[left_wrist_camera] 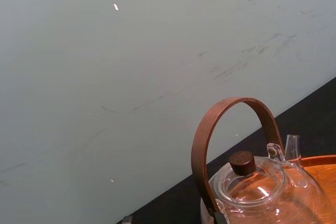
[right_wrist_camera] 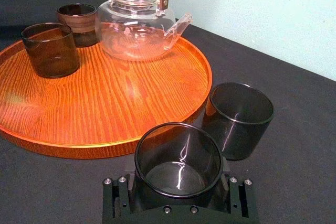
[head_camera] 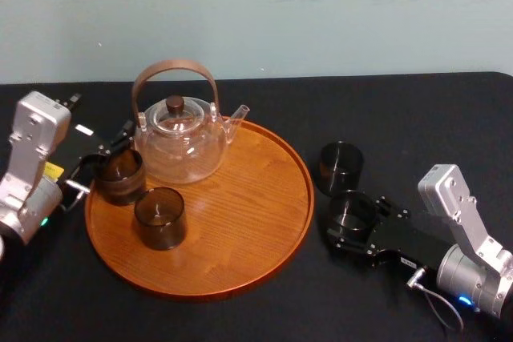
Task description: Pick up the glass from the table and place it on the tray.
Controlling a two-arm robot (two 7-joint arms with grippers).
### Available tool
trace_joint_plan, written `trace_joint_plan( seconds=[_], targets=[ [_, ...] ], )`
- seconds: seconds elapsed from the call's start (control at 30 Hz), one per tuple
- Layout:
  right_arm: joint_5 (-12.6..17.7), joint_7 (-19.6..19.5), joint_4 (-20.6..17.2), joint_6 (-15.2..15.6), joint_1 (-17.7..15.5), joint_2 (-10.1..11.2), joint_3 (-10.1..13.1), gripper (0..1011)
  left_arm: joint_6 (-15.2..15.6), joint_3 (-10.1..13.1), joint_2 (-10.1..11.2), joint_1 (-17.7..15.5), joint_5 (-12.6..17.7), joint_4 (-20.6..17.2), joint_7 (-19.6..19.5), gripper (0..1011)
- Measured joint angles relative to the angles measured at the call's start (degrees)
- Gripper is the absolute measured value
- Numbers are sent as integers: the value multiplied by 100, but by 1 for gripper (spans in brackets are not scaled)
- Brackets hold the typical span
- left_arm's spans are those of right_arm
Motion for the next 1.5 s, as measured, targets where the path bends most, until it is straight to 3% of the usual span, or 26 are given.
trace_joint_plan(
  seconds=[0.23, 0.6, 0.83, 1.17, 1.5],
  targets=[
    [0, -2, -8, -7, -3, -4, 0, 907, 0, 0, 0, 0, 0, 0, 0, 1001],
    [-110, -45, -519, 8, -46, 13, -40, 907, 0, 0, 0, 0, 0, 0, 0, 1001],
    [-306, -33, -779, 63, 69, -93, -296, 907, 0, 0, 0, 0, 0, 0, 0, 1001],
    [-479, 15, -721, 182, 358, -383, -644, 907, 0, 0, 0, 0, 0, 0, 0, 1001],
    [-530, 33, -472, 299, 602, -609, -848, 907, 0, 0, 0, 0, 0, 0, 0, 1001]
  ],
)
